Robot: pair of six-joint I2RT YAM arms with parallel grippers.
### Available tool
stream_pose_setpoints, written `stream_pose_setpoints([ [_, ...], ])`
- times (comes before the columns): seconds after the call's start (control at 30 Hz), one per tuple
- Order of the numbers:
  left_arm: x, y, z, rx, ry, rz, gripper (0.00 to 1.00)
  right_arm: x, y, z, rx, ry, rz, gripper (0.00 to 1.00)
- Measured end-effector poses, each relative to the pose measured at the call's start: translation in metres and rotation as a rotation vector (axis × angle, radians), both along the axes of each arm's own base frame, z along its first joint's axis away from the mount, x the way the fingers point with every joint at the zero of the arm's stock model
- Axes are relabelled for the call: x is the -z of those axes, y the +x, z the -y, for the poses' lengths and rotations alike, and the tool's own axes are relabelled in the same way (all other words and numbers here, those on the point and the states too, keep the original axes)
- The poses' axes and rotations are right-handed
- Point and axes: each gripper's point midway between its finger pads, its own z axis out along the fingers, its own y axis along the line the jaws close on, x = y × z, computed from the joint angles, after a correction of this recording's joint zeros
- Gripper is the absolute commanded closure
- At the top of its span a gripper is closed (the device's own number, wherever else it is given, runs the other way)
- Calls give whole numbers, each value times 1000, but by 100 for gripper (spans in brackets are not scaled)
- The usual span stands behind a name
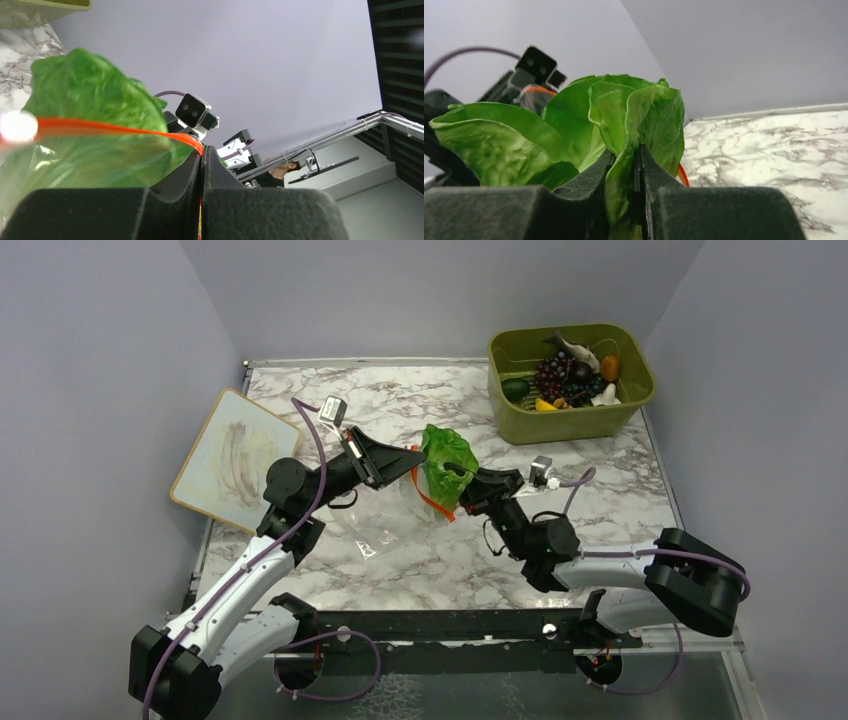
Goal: Place the food in the zip-top bag and seal the zipper
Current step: Place the fake vegetable in the zipper food storage bag.
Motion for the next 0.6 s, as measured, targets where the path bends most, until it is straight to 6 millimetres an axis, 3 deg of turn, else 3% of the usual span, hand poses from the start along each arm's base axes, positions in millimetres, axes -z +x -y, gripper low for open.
stream_pose_setpoints([
  [0.1, -1, 0, 0, 2, -8, -11, 100, 14, -5, -2, -21, -52, 9, 86],
  [0.17, 0, 1, 0, 4, -8, -15, 100, 13, -11, -4, -46, -69, 33, 77],
  [0.23, -1, 1, 0, 4, -9, -12, 100, 5, -16, -2, -60, -67, 56, 70],
  [0.47, -6, -1, 0, 1, -18, 25, 100, -48, -26, 5, -70, -169, 68, 61],
  [0.6, -6, -1, 0, -3, -15, 43, 100, -48, -25, 6, -64, -291, 19, 65],
])
